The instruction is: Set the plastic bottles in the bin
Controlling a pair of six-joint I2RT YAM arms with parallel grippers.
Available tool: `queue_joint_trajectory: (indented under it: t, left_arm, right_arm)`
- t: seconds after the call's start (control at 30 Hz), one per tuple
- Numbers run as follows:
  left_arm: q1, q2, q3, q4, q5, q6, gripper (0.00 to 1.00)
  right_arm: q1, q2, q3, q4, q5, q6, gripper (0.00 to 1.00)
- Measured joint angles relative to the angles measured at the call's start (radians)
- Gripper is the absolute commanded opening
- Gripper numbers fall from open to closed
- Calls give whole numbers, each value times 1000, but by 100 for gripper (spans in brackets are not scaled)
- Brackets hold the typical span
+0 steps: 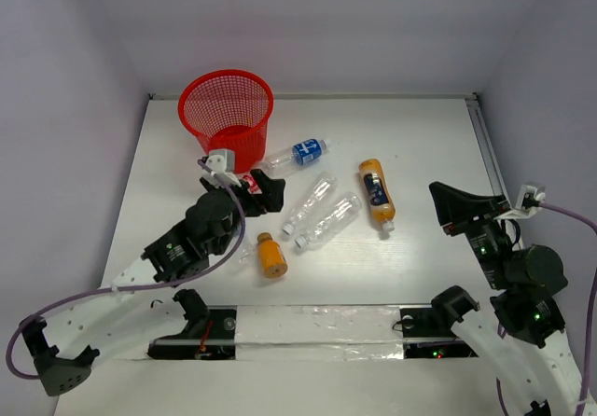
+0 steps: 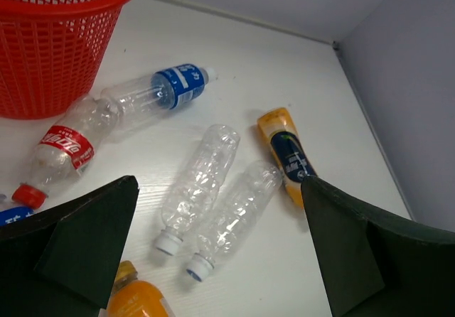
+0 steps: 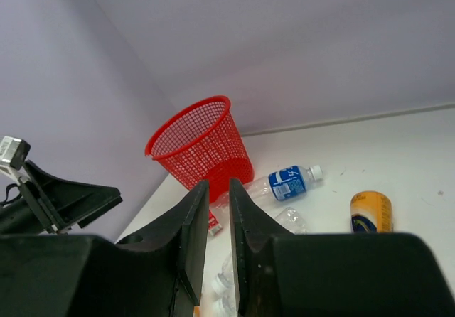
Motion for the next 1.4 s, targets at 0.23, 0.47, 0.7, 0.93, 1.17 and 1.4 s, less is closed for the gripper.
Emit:
queue_joint_trajectory:
  t: [0.23, 0.47, 0.7, 0.93, 1.17, 1.4]
  left_arm:
    - [0, 126, 0, 5, 79, 0, 99]
    - [-23, 298, 38, 178, 219, 19, 0]
    - [-41, 610, 193, 241, 239, 14, 30]
    - [-41, 954, 433, 226, 269, -21, 69]
    - [-50, 1246, 724, 170, 314, -81, 84]
    - [-50, 1391, 894, 80, 285, -135, 85]
  right_arm:
    - [0, -11, 4, -54, 3, -18, 0]
    - [0, -20, 51, -88, 13, -24, 0]
    - [0, -21, 56, -110, 13, -24, 3]
    - [0, -36, 13, -107, 0, -15, 30]
    - [0, -26, -6, -108, -42, -13, 68]
    - [0, -10, -6, -108, -97, -12, 80]
